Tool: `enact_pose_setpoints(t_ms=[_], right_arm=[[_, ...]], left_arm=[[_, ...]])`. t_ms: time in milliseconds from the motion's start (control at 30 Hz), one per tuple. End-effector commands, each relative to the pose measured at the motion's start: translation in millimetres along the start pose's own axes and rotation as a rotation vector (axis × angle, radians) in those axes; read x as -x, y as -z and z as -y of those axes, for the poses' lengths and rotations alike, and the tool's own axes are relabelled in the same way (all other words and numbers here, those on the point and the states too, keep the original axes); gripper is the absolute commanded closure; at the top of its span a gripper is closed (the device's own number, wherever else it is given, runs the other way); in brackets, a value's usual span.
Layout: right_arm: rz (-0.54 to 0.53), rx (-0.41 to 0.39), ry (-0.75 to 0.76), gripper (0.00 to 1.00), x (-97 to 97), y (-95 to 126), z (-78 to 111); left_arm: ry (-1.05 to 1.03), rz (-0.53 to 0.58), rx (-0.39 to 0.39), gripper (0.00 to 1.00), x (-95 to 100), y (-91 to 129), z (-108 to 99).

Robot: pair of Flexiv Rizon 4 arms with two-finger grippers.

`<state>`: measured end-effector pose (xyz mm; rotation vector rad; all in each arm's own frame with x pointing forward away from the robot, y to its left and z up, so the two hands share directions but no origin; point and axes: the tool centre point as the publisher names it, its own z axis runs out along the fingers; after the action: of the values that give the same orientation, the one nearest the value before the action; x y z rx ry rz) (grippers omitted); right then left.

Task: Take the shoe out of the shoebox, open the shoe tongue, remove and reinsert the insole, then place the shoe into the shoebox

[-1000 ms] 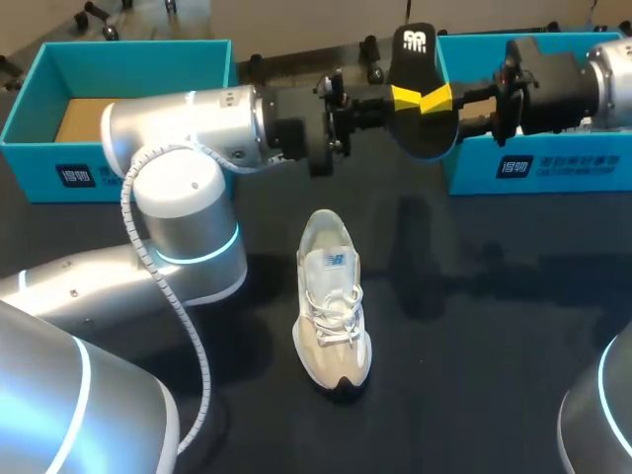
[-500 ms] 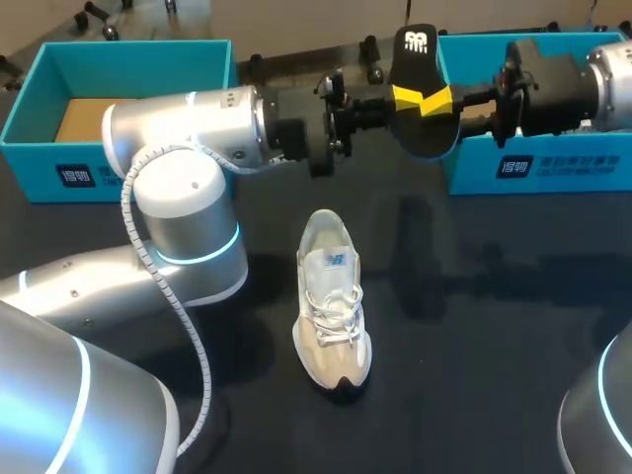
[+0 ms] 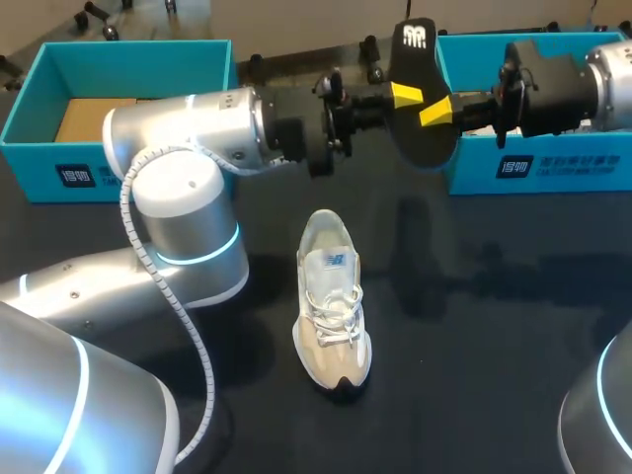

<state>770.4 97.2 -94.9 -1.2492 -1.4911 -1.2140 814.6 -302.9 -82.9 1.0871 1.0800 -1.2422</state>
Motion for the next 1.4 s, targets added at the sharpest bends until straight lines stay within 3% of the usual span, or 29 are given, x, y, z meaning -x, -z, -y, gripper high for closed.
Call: enact_pose_setpoints(t_ms=[33,400,967,1400], right_arm=[[0.023,0.008,0.015,1.0,1.8,-0.3,-2.6],[0.096,0.056,0.045,1.0,6.9,4.3,-5.1],[0.199,0.129,0.2,1.0,-3.3,1.1,-25.0],[0.305,0.15,0.398,1.0,-18.4,-11.8,-39.3]], left_arm=[[-0.005,0.006,-0.002,0.0,4.3,5.4,-1.0],[-0.038,-0.058,0.009,0.0,7.3,45.3,-12.0],[-0.009,-0.164,0.035,0.0,5.4,112.5,-22.1],[0.268,-0.35,0.036,0.0,-13.8,162.5,-24.2]])
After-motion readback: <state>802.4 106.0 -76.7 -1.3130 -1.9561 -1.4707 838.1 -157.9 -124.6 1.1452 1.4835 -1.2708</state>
